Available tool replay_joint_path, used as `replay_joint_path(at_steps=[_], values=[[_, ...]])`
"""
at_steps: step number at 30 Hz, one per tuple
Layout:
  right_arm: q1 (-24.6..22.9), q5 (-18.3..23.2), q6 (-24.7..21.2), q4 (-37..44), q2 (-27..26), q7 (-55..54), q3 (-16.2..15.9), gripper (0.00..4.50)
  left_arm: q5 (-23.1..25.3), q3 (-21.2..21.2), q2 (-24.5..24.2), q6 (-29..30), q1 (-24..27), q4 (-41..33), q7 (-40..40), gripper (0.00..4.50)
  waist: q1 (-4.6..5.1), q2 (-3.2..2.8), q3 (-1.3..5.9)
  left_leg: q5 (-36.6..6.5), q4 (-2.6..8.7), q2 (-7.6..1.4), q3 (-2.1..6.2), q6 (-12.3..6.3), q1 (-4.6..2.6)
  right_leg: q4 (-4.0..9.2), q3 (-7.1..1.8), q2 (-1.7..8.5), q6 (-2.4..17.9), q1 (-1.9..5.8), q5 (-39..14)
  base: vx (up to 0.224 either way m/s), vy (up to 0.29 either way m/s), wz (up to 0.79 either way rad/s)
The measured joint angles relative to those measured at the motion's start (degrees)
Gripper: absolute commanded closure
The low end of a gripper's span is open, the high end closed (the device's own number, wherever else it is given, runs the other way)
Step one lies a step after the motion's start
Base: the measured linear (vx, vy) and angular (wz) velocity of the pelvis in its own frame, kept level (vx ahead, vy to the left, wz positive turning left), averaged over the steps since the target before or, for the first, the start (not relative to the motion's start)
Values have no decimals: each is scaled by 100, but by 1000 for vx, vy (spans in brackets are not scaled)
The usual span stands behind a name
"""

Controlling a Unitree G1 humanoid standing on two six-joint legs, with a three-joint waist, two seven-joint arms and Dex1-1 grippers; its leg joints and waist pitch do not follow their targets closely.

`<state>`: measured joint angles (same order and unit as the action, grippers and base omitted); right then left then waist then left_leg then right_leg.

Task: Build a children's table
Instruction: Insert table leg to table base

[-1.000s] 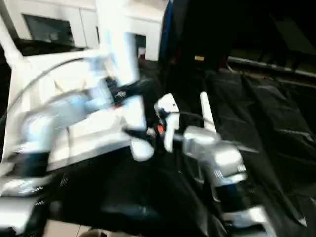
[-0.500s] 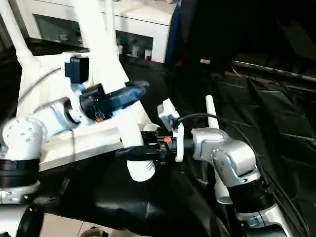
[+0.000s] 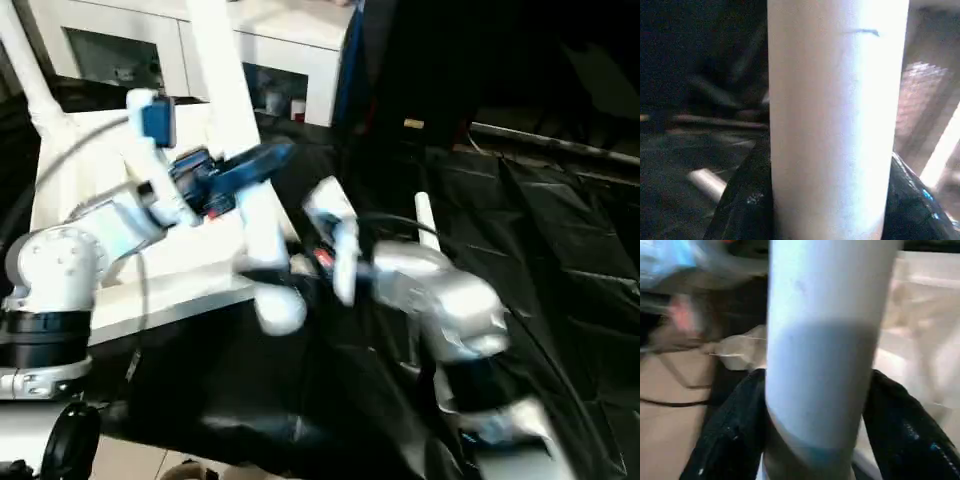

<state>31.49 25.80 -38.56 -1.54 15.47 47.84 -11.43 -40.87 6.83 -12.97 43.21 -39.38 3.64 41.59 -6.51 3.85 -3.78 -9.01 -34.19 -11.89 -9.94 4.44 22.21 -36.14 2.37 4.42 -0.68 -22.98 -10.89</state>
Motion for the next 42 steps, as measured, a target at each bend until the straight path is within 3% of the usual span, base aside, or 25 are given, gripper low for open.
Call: replay_joint_path(at_steps=[4,7,8,18,19,20,22,26,31,34,42], values=[[31,-314,76,-374,-724,-1197,89,156,593,-149,108,-203,-201,-7,-844,265,11,0,0,3,1,0,1,4,10,1,1,-1,0,-9,0,0,0,0],[46,-489,146,-522,-941,-1675,89,156,868,-306,212,-333,-224,-36,-1204,265,22,3,1,3,0,1,0,5,12,4,-2,0,-2,-9,-1,0,0,0],[45,-538,152,-559,-986,-1746,89,184,952,-346,214,-350,-224,-34,-1259,265,31,3,1,3,1,1,0,5,13,4,-2,0,-3,-11,-2,0,0,0],[45,-625,173,-635,-1119,-1876,45,248,1263,-521,208,-501,-232,11,-1370,265,68,3,0,4,2,0,1,6,13,3,0,-2,-5,-12,-2,0,0,0],[45,-621,177,-635,-1113,-1863,45,251,1289,-552,203,-539,-232,13,-1372,230,69,3,0,4,2,0,1,6,13,2,0,-2,-5,-11,-1,0,0,0],[44,-612,180,-635,-1109,-1829,47,251,1282,-550,213,-553,-232,22,-1356,230,70,3,0,4,2,0,1,6,13,2,0,-2,-5,-11,-1,0,0,0],[31,-526,176,-631,-1045,-1636,70,253,1171,-481,233,-554,-232,96,-1253,195,72,3,0,4,2,0,1,7,13,2,0,-2,-5,-11,0,0,0,0],[-76,-75,99,-415,-808,-930,189,254,801,-341,128,-467,-221,85,-709,178,69,3,0,4,2,0,1,6,13,2,0,-2,-5,-11,-1,0,0,0],[-259,869,-371,37,-392,348,299,255,-217,-166,-165,-11,207,-30,737,152,65,3,0,4,2,0,-3,5,8,2,-3,-2,-2,-11,-2,0,0,0],[-273,1113,-604,176,-3,862,298,255,-477,-239,-267,183,466,-16,1332,152,44,2,-1,3,2,0,-2,5,3,1,-2,-2,2,-6,1,0,0,0],[-340,1263,-758,336,281,1132,327,256,-558,-440,-404,287,487,-140,1580,232,-1,2,0,4,1,0,1,6,-13,-3,-4,-1,-1,7,4,0,0,0]])
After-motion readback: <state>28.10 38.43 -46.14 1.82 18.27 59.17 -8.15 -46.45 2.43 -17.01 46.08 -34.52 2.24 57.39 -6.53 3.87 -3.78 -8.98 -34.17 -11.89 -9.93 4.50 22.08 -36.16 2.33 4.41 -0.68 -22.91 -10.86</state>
